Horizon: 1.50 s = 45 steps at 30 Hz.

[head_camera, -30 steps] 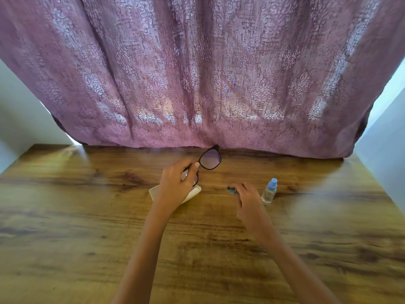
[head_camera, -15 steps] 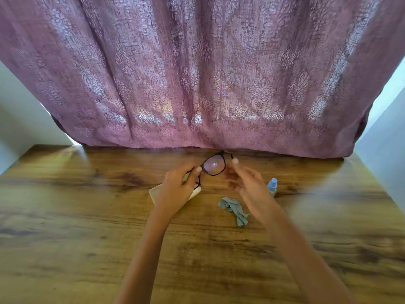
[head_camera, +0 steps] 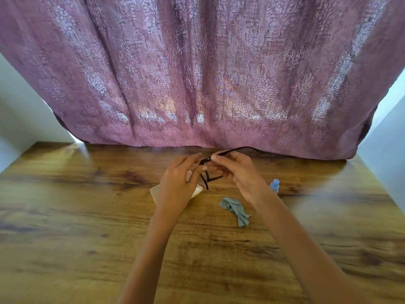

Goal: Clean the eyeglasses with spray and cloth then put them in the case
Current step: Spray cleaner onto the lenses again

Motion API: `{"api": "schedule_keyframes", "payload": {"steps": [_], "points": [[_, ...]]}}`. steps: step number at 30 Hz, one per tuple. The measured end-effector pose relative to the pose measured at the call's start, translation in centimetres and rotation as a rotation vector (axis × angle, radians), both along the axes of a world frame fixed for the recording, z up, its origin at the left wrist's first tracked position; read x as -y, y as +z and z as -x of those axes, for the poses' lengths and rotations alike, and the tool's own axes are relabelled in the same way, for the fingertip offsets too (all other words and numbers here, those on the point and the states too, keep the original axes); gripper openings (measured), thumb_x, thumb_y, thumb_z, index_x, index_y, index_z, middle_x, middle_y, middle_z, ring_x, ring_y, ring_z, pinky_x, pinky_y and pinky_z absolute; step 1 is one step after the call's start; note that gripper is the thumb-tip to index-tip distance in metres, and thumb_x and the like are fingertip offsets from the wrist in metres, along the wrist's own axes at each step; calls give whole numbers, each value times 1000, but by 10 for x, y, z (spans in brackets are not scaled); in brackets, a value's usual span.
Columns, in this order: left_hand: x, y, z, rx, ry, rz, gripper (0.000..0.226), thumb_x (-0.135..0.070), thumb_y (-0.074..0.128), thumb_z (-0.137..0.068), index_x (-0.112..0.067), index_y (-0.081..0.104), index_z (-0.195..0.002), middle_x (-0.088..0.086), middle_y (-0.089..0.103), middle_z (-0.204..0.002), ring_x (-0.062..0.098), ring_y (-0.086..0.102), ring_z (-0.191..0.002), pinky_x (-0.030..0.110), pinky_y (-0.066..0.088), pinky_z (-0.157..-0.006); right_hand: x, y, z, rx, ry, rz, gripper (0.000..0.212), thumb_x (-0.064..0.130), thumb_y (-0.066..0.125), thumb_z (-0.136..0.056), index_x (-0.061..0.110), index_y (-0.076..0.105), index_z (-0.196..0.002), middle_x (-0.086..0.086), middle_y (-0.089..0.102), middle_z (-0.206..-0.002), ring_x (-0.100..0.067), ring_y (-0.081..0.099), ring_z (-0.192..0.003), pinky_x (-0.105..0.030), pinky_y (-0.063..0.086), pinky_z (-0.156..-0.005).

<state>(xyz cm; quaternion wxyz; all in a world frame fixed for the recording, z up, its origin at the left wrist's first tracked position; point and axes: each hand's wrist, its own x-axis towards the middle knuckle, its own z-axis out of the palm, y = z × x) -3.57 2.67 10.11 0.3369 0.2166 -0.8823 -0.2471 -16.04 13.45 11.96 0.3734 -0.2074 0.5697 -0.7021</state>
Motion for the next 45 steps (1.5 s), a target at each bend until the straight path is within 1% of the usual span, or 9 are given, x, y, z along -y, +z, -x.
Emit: {"api": "schedule_keyframes", "payload": {"steps": [4,10,20,23,26,32,39,43,45], "points": [[-6,7,4,96,48,131,19,-26,66,-86,-22,69,-104,-2,65,-97,19,64,-75,31,48,-58,4,-6,-7,-242,-9,-67,18,14,73,-80,5,72,-96,-9,74,-90,-14,70,-82,-25,54,-78],[-9,8,10,132,101,109,15,-10,65,-85,-15,72,-96,3,65,-92,23,62,-69,25,35,-58,8,-11,-5,-508,-77,-147,13,21,75,-79,13,75,-90,0,74,-82,-12,70,-80,-31,57,-78],[3,-23,19,-12,268,-9,9,-6,65,-84,-8,73,-89,5,62,-76,19,52,-57,27,34,-54,-14,-37,7,-812,-151,-290,10,25,69,-85,20,73,-92,15,68,-81,0,61,-74,-10,47,-68],[4,-38,21,-100,319,-106,12,-5,66,-83,-5,74,-93,7,65,-79,19,56,-64,26,40,-60,-31,-62,21,-1235,-309,-496,9,16,67,-85,10,70,-91,4,66,-83,-14,58,-81,-24,46,-76],[0,-50,26,-154,333,-215,14,-10,66,-85,-6,74,-96,6,67,-83,11,53,-66,14,33,-61,-50,-81,34,-1410,-459,-659,18,14,68,-83,6,68,-100,-9,66,-99,-26,55,-98,-39,43,-84],[-7,-65,33,-258,342,-369,17,-6,63,-87,-10,73,-100,-5,62,-84,6,53,-67,14,41,-63,-79,-112,42,-1269,-622,-604,45,13,67,-84,10,51,-126,-17,43,-130,-29,43,-116,-46,38,-95],[-12,-77,32,-355,290,-521,18,0,63,-85,-5,73,-98,-4,68,-92,18,64,-88,39,55,-78,-91,-138,40,-1125,-488,-450,47,14,55,-93,13,34,-134,-16,55,-114,-24,59,-91,-38,53,-77],[-17,-72,31,-423,265,-589,21,2,62,-85,-6,72,-102,-6,67,-91,10,62,-85,29,53,-77,-85,-121,40,-1027,-431,-438,46,23,47,-97,14,33,-140,-7,59,-105,-5,59,-71,-12,45,-64],[-19,-68,31,-451,255,-564,24,4,62,-85,-8,71,-103,-9,66,-90,6,60,-82,21,51,-74,-76,-111,27,-984,-367,-366,47,25,42,-98,17,29,-143,3,55,-85,-7,51,-55,-11,40,-53]]}}
